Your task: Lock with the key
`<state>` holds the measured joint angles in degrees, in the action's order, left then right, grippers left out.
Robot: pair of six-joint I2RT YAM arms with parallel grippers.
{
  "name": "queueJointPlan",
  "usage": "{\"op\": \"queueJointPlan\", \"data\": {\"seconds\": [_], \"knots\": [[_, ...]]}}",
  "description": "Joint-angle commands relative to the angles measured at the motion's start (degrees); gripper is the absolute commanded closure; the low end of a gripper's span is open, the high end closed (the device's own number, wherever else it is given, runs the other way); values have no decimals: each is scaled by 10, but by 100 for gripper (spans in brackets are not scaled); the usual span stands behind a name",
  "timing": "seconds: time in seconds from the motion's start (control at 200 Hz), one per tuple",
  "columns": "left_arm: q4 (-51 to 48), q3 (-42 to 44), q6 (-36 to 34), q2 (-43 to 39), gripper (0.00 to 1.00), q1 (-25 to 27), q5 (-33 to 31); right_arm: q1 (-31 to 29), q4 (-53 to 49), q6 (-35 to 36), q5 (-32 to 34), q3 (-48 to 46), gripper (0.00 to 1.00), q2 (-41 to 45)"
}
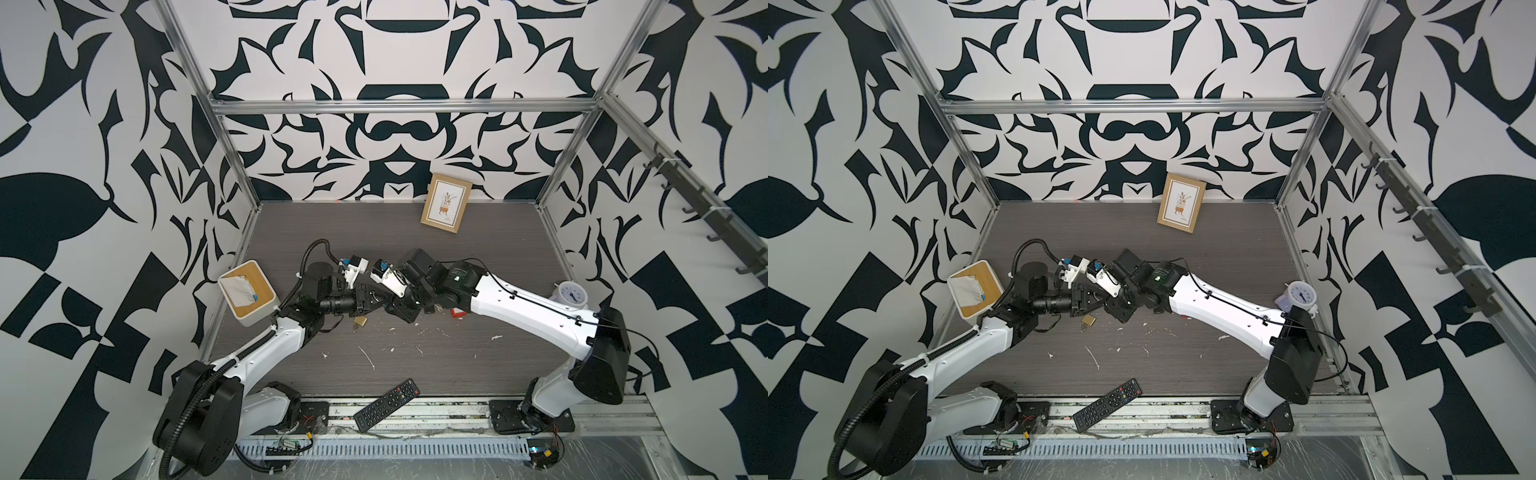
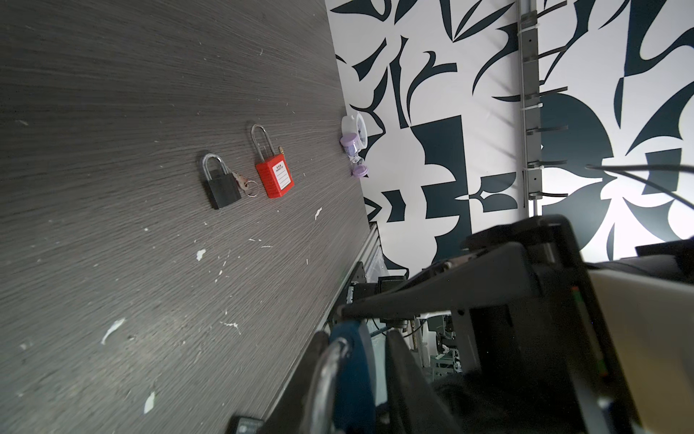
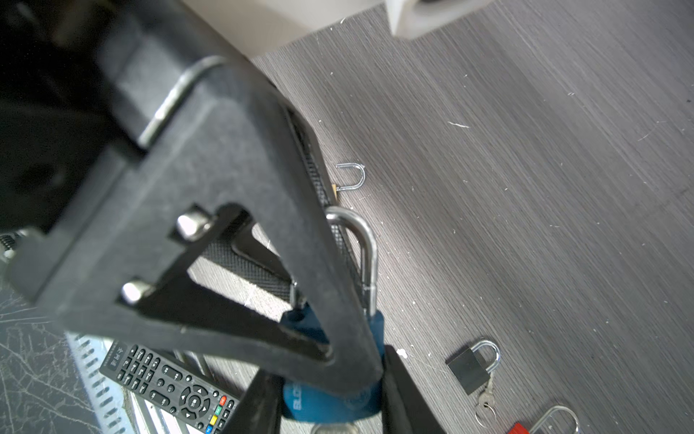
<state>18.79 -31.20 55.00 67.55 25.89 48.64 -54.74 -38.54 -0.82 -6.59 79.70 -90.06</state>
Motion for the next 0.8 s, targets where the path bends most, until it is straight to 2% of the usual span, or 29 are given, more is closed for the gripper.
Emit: {"op": "queueJointPlan", "data": {"seconds": [0.0,0.135,0.355,0.465,0.62,0.685,0.735,0.795], "knots": [[-9,-13,-9,-15,73,2,3,-2,22,4,23,24,100,12],[-11,-10,-9,-23,75,2,4,-2,22,3,33,31,100,7],[-9,-8,-9,-27,88,2,0,-2,22,5,36,42,100,4],[-12,-9,-9,-25,100,2,-8,-2,21,4,33,40,100,2],[-10,-5,-8,-22,100,2,-25,-2,25,3,35,39,100,-2],[-3,-1,0,-24,100,2,-36,-1,21,5,33,41,85,0],[-3,1,2,-29,100,2,-56,1,15,4,27,49,60,0],[-3,6,2,-35,100,1,-88,8,-2,-4,8,70,44,-5]]}}
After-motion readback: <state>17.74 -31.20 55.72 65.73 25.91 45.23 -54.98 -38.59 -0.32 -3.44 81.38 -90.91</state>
